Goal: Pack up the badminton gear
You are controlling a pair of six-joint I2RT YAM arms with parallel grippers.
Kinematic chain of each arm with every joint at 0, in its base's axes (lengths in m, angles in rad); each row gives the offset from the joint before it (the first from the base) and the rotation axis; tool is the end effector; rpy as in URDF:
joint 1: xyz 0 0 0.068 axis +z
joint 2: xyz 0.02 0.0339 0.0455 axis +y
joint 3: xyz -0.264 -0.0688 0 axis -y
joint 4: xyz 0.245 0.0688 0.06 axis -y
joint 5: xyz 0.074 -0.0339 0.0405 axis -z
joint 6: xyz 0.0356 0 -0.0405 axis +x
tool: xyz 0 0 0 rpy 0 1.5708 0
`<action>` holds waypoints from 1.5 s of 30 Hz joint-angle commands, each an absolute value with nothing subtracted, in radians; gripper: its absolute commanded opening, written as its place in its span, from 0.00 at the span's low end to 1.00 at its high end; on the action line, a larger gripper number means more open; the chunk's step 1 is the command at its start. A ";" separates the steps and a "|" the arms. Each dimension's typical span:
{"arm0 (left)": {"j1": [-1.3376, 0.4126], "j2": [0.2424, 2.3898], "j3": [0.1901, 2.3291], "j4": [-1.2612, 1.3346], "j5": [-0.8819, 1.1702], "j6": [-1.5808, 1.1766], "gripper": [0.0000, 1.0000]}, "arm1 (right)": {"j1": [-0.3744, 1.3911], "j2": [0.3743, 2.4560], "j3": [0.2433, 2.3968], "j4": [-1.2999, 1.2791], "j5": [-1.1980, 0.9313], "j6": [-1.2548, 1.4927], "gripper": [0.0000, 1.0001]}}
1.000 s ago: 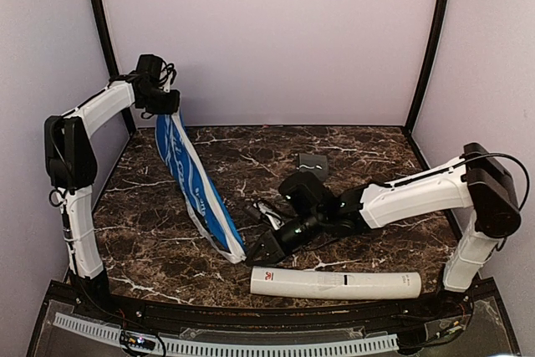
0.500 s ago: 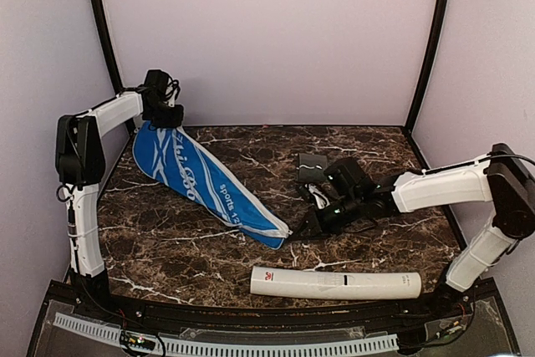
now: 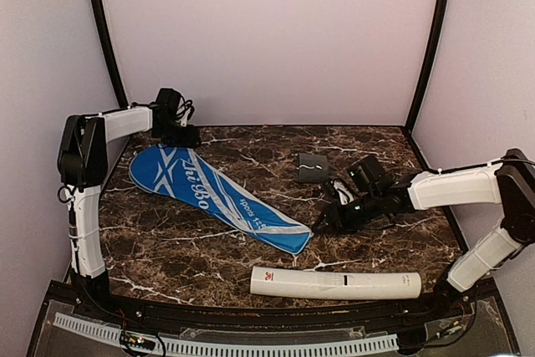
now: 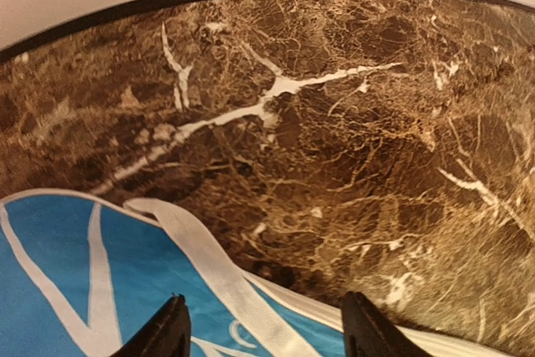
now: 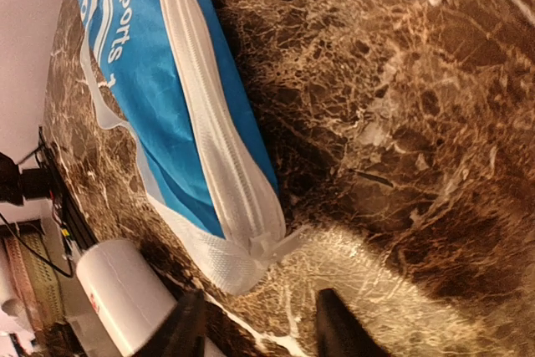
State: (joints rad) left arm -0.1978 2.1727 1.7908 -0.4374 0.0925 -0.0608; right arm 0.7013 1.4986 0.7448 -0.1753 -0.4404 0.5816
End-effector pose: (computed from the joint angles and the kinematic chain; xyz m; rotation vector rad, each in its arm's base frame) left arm 0.4836 -0.1003 0.2155 0.2078 2.3892 -0.2320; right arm 0.2074 0.1950 0.1678 -0.3623 2.6852 1.0219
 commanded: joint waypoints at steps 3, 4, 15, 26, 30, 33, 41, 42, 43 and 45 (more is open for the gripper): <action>-0.212 1.978 1.646 -0.259 0.169 -0.073 0.73 | 0.684 1.415 0.765 -0.181 -0.333 0.534 0.67; -0.212 1.955 1.620 -0.234 0.180 -0.073 0.74 | 0.679 1.409 0.777 -0.184 -0.314 0.525 0.73; -0.114 1.727 1.214 0.067 0.203 -0.171 0.81 | 0.472 1.348 0.758 0.012 -0.118 0.431 0.90; 0.059 1.242 0.560 0.516 -0.209 -0.174 0.90 | -0.069 1.204 0.559 0.307 -0.116 0.342 0.90; 0.059 1.108 0.374 0.646 -0.276 -0.068 0.91 | -0.168 1.098 0.399 0.496 -0.090 0.336 0.90; 0.060 1.089 0.276 0.751 -0.227 -0.042 0.96 | -0.170 1.059 0.285 0.632 -0.007 0.322 0.90; 0.059 1.329 0.298 0.888 -0.150 -0.045 0.98 | -0.171 1.167 0.218 0.857 0.083 0.241 0.90; 0.060 1.358 0.314 0.917 -0.140 -0.038 0.98 | -0.170 1.185 0.213 0.894 0.086 0.229 0.90; 0.060 1.384 0.322 0.944 -0.137 -0.031 0.98 | -0.170 1.203 0.206 0.932 0.091 0.221 0.90; 0.060 1.426 0.333 0.992 -0.150 -0.035 0.99 | -0.170 1.232 0.198 0.991 0.103 0.200 0.90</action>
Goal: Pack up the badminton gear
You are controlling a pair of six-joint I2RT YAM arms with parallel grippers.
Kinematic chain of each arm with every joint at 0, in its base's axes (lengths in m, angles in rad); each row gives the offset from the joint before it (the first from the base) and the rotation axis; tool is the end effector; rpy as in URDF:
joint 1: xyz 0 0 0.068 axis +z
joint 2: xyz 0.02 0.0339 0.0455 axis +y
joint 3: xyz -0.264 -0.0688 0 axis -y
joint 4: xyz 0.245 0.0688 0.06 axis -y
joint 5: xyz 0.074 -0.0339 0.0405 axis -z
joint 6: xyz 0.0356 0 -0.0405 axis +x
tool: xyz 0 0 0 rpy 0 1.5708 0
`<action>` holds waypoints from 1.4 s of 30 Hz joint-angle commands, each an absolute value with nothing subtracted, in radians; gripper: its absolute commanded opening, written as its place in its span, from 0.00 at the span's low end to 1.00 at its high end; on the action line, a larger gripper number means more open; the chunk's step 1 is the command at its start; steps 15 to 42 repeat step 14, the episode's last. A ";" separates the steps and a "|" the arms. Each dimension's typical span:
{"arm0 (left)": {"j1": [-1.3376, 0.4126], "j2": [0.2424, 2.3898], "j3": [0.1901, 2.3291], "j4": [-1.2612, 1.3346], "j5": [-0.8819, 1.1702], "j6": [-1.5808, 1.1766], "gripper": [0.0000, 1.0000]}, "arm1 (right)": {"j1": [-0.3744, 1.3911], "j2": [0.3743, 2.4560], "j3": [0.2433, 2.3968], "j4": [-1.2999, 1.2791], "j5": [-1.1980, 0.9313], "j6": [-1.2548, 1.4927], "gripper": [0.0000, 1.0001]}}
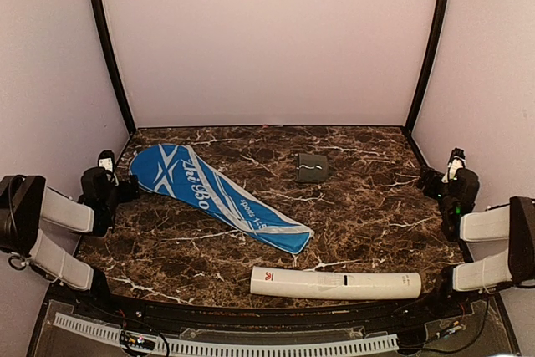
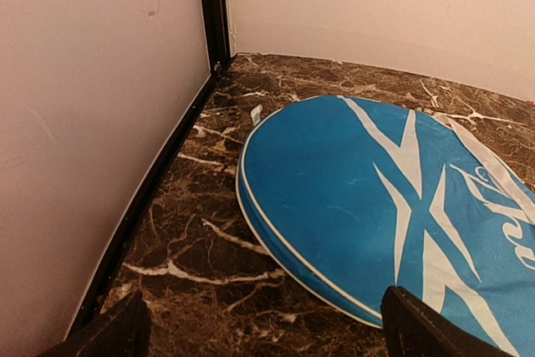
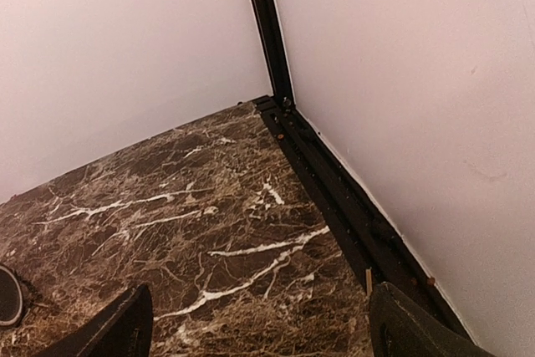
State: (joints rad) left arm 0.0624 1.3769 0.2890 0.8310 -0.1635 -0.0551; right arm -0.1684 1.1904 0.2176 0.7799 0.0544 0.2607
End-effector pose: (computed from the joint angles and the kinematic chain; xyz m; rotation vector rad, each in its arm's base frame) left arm 0.2407 0.0208 0.1557 -0.2221 1.8134 0.1545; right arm 0.2136 -0.0383 0.1689 0.4140 1.7142 0.0191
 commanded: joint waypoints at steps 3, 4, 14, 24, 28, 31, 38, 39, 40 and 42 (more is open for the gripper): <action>0.061 1.473 0.348 1.017 -0.110 -0.026 0.99 | -0.170 1.268 0.183 1.049 0.114 0.188 0.90; 0.060 1.479 0.348 1.021 -0.101 -0.024 0.99 | -0.170 1.275 0.177 1.075 0.111 0.188 0.90; 0.060 1.489 0.337 1.048 -0.090 -0.020 0.99 | -0.170 1.289 0.158 1.132 0.124 0.182 0.90; 0.060 1.489 0.337 1.048 -0.090 -0.020 0.99 | -0.170 1.289 0.158 1.132 0.124 0.182 0.90; 0.060 1.489 0.337 1.048 -0.090 -0.020 0.99 | -0.170 1.289 0.158 1.132 0.124 0.182 0.90; 0.060 1.489 0.337 1.048 -0.090 -0.020 0.99 | -0.170 1.289 0.158 1.132 0.124 0.182 0.90; 0.060 1.489 0.337 1.048 -0.090 -0.020 0.99 | -0.170 1.289 0.158 1.132 0.124 0.182 0.90; 0.060 1.489 0.337 1.048 -0.090 -0.020 0.99 | -0.170 1.289 0.158 1.132 0.124 0.182 0.90; 0.060 1.489 0.337 1.048 -0.090 -0.020 0.99 | -0.170 1.289 0.158 1.132 0.124 0.182 0.90; 0.060 1.489 0.337 1.048 -0.090 -0.020 0.99 | -0.170 1.289 0.158 1.132 0.124 0.182 0.90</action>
